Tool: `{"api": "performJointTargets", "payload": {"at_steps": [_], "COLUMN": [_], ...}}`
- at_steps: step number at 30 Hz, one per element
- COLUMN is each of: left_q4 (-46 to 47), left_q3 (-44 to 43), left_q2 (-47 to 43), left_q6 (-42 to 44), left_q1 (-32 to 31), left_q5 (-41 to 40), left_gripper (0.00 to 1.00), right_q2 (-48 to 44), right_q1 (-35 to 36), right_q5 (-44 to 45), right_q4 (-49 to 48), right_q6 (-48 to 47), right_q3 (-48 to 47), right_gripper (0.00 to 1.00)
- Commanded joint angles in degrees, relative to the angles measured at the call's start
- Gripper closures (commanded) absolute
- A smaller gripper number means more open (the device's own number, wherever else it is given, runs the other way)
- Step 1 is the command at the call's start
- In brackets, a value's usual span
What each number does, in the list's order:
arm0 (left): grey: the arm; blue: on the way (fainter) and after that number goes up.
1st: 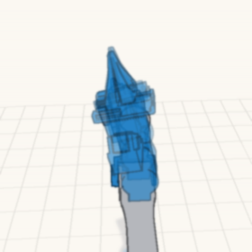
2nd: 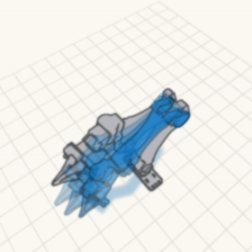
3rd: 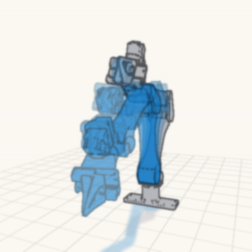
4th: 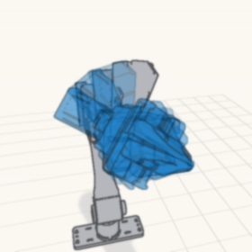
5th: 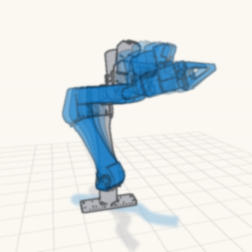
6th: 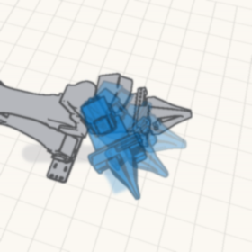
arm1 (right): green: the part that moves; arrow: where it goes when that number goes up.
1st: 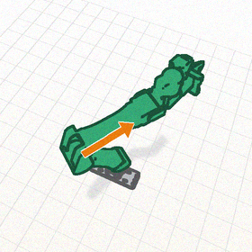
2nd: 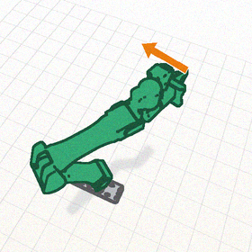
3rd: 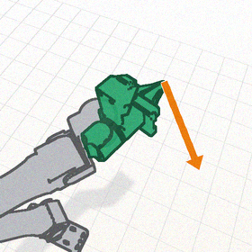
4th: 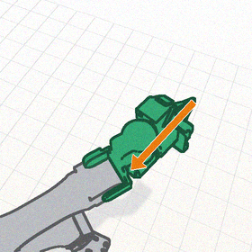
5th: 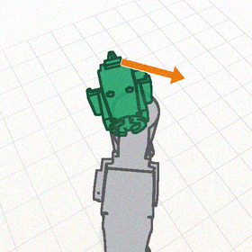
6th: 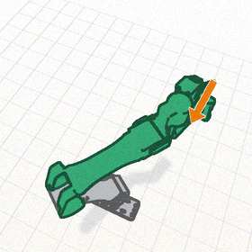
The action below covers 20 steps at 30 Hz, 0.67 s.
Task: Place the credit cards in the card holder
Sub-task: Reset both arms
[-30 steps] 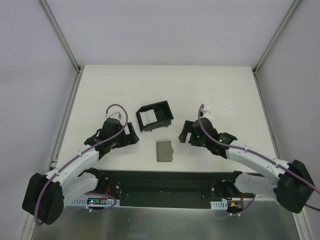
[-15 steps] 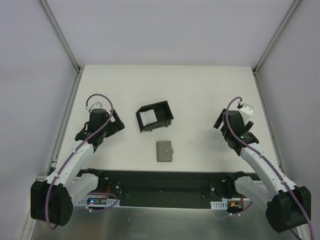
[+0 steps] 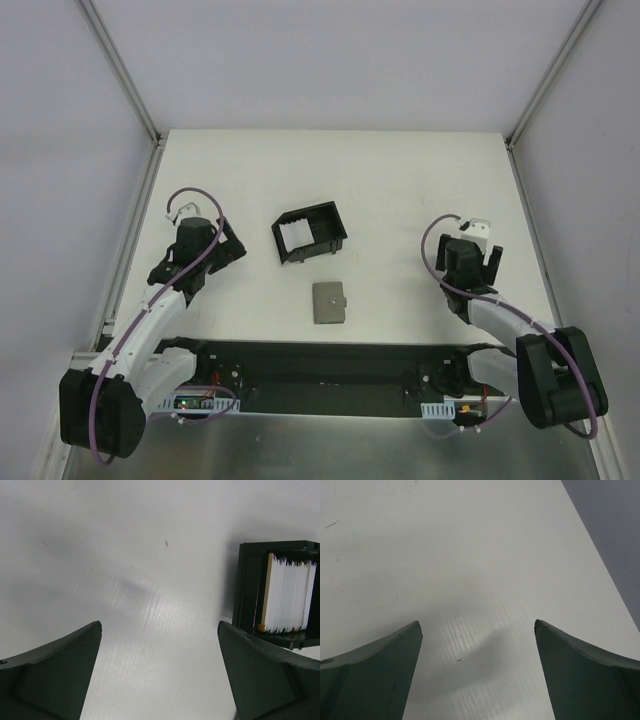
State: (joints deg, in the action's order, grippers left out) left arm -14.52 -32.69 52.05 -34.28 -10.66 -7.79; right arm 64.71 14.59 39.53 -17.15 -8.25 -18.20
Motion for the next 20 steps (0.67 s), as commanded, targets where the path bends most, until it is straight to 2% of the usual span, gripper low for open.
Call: {"api": "performJointTargets", "payload": {"at_steps": [1,5,9,10,12,13,15,20], "left_q4": [-0.68,-0.68,-0.68,-0.68,-0.59,-0.51,-0.16,2.91], "left_q3": [-1.41,-1.77,-1.24,-1.06,-0.98,-1.06,-1.32,-0.98], "left_q2": [-0.29,0.24,-0.90,-1.16,-1.51,-1.34,-0.82,-0.90], "left_q6": [-0.17,0.36,0.09,0.18,0.01,0.01,0.88,2.20], "left_q1": [0.20,0.20,0.20,0.20,0.20,0.20,0.20,0.20], "left_q5": [-1.87,-2.40,-2.84,-3.28,-3.98,-4.51,-5.30,-10.30], "left_gripper": [0.01,0.01,0.01,0.01,0.01,0.01,0.01,0.01], "right_q2": [-0.29,2.69,9.28,10.43,12.73,11.24,12.72,12.20], "right_q1": [-5.08,-8.52,-9.14,-9.14,-9.23,-9.23,-9.23,-9.14], "right_q5": [-7.35,-14.37,-19.03,-19.75,-18.61,-18.61,-18.61,-18.61], "right_q4": [-22.72,-29.86,-41.37,-40.00,-44.54,-40.20,-43.14,-42.00], "right_q6": [-4.76,-7.05,-8.35,-8.10,-8.10,-7.49,-8.27,-8.01], "right_q3": [3.25,4.13,6.51,6.07,6.06,5.72,5.80,5.63], "right_gripper": [0.04,0.04,0.04,0.04,0.04,0.04,0.04,0.04]}}
